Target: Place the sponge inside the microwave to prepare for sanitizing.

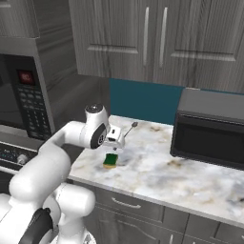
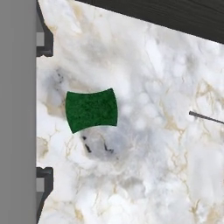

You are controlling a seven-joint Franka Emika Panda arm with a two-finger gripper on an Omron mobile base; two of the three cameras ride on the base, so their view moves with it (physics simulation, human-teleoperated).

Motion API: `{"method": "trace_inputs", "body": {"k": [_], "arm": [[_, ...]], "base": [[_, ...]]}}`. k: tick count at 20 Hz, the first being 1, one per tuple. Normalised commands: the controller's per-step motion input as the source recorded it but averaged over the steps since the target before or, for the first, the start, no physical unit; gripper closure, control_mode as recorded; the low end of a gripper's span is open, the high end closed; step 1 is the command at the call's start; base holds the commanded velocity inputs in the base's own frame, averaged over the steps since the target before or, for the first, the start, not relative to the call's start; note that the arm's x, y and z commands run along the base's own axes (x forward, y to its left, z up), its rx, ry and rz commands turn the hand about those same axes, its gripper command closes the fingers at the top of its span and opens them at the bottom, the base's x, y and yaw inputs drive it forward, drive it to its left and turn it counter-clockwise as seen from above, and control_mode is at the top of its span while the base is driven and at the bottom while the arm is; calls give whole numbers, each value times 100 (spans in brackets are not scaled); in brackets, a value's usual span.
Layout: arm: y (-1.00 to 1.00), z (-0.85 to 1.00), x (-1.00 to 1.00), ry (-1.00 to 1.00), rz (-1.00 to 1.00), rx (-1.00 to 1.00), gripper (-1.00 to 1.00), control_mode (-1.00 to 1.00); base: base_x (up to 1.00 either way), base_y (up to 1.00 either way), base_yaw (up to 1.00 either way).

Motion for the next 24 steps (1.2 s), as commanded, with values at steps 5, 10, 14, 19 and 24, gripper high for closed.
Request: {"method": "trace_inputs", "body": {"k": [5, 10, 14, 19, 24], "arm": [[0, -20, 2, -4, 1, 0, -100, -100], [0, -11, 14, 10, 0, 0, -100, -100], [0, -2, 2, 2, 0, 0, -100, -100], [0, -26, 2, 0, 0, 0, -100, -100], [0, -24, 4, 1, 0, 0, -100, -100]], "base": [[0, 0, 0], [0, 0, 0], [0, 0, 0], [0, 0, 0], [0, 0, 0]]}}
